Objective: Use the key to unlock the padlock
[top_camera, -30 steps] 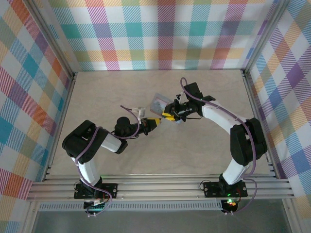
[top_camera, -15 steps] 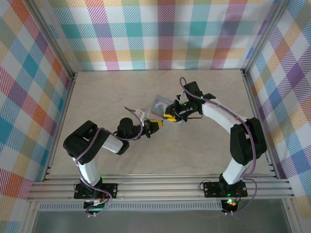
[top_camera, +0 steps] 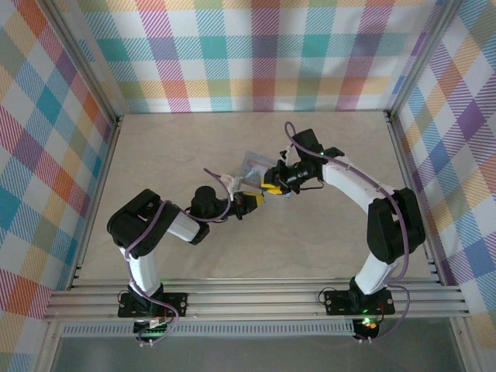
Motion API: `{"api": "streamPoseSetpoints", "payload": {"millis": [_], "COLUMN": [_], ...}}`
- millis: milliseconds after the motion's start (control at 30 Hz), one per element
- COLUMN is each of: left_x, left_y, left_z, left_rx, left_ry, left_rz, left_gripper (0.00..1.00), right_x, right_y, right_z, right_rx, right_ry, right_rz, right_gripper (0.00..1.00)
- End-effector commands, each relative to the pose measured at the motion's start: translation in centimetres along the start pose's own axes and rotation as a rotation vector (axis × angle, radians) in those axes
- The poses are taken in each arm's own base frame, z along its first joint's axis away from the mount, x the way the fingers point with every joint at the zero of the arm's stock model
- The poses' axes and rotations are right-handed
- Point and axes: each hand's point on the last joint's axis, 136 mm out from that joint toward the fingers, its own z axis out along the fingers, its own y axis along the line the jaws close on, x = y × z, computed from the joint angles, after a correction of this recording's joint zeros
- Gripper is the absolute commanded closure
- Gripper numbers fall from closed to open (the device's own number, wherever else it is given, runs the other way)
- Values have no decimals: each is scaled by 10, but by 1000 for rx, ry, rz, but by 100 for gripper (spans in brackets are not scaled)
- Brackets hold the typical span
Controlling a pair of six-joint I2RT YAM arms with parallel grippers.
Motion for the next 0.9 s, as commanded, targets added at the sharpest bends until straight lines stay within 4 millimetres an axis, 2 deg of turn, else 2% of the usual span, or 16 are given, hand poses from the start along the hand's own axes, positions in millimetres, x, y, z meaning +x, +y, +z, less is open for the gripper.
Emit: {"api": "streamPoseSetpoints", "payload": {"millis": [0,200,567,867], "left_x": [-40,-35,-34,-22], "left_y": [-9,1,-1,-1], "left_z": [-10,-14,-7,5], "left_rx": [20,12,54,65], "left_ry": [-118,-97,-68,-37], "left_rz": [30,-18,-63,-92], "left_gripper": [100,100,100,100], "right_x": [21,19,18,14], "right_y": [0,-5,-8,-3], "right_z": [2,1,2,7], "right_rx": [33,69,85,37], "right_ry": [82,79,72,54], "right_rz": [-31,-46,-45,-16], "right_gripper": [100,100,100,100]}}
